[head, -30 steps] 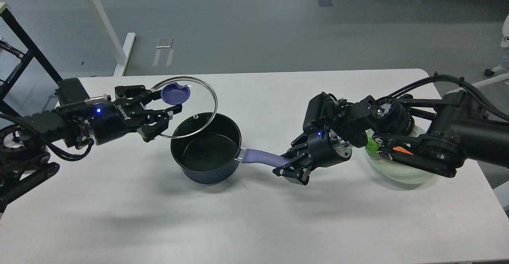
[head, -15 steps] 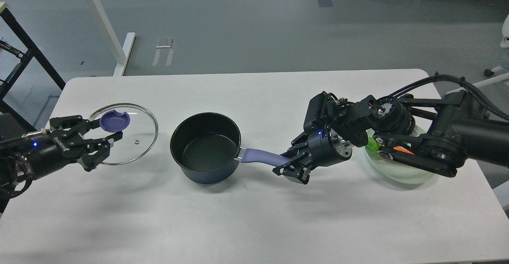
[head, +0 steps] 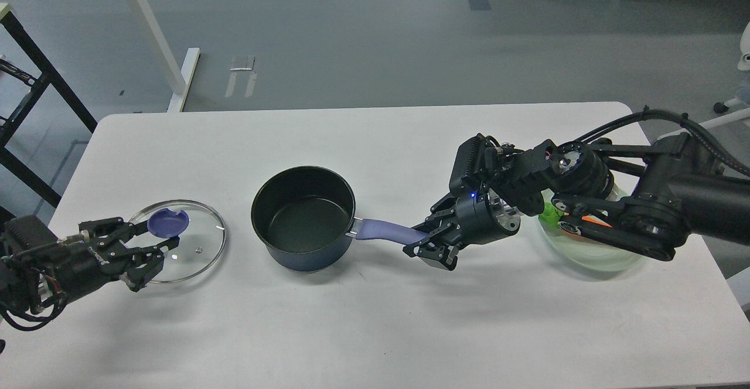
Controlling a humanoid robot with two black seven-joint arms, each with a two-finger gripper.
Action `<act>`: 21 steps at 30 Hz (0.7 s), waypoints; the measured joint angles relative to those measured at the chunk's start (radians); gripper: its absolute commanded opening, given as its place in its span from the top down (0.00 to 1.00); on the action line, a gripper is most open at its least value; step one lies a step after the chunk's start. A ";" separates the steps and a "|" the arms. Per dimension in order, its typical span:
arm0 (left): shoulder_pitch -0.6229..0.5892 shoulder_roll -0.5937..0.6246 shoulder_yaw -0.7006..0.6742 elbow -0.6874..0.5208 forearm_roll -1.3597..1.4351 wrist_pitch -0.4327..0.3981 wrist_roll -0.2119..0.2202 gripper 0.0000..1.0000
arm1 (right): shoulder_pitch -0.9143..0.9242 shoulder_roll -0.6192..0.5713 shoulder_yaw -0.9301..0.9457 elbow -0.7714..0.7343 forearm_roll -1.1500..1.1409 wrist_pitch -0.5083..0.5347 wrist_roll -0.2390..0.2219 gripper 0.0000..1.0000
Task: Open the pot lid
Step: 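Lower the lid onto the table beside the pan and release it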
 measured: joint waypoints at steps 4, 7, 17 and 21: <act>0.001 -0.017 0.001 0.019 -0.001 0.000 0.000 0.51 | 0.000 0.000 0.000 0.000 0.000 0.000 0.000 0.64; 0.002 -0.023 0.001 0.026 -0.001 0.000 0.000 0.28 | 0.000 0.001 0.000 -0.001 0.000 0.000 0.000 0.64; 0.002 -0.024 0.003 0.022 -0.032 0.000 0.000 0.01 | 0.000 0.000 0.000 0.001 0.000 -0.001 0.000 0.63; -0.003 -0.004 0.003 -0.002 -0.060 0.000 0.000 0.01 | 0.000 0.000 0.000 0.000 0.000 -0.002 0.000 0.62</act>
